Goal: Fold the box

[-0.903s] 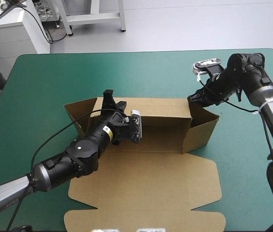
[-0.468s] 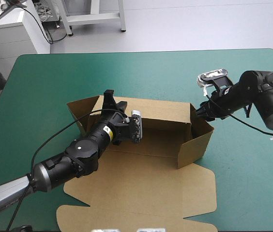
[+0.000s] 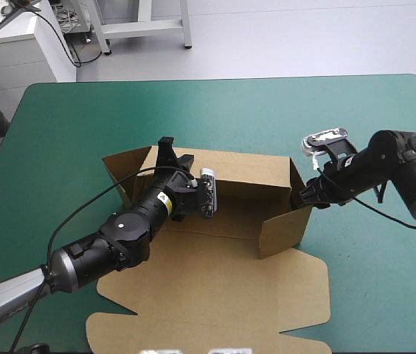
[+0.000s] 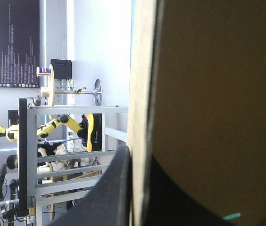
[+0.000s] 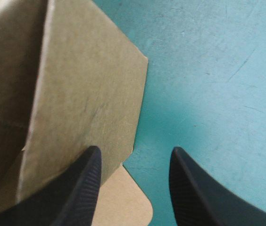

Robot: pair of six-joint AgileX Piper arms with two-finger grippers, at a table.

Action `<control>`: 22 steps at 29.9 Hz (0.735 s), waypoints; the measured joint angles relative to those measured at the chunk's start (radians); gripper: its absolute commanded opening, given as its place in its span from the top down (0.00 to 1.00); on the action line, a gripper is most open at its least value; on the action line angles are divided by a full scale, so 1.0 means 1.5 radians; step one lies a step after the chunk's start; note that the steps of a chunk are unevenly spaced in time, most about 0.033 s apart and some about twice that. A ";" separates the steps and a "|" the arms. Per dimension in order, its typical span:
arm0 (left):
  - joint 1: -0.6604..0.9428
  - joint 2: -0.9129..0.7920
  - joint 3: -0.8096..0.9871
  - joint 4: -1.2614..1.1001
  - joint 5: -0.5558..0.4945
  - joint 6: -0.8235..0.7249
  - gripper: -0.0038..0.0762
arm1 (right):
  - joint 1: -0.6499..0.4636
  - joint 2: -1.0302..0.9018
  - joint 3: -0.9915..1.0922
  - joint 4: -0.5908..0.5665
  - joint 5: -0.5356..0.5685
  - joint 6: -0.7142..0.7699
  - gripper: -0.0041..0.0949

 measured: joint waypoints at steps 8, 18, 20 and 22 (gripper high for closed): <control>0.000 0.000 0.000 0.002 -0.002 0.000 0.96 | 0.000 -0.112 0.125 0.110 -0.085 -0.081 0.54; 0.000 0.000 0.000 0.003 -0.008 0.000 0.96 | 0.000 -0.187 0.199 0.192 -0.117 -0.133 0.54; 0.000 0.000 0.000 0.003 -0.009 0.000 0.96 | 0.000 -0.191 0.208 0.210 -0.123 -0.141 0.54; 0.000 0.000 0.000 0.003 -0.009 0.000 0.96 | 0.000 -0.191 0.211 0.217 -0.126 -0.145 0.54</control>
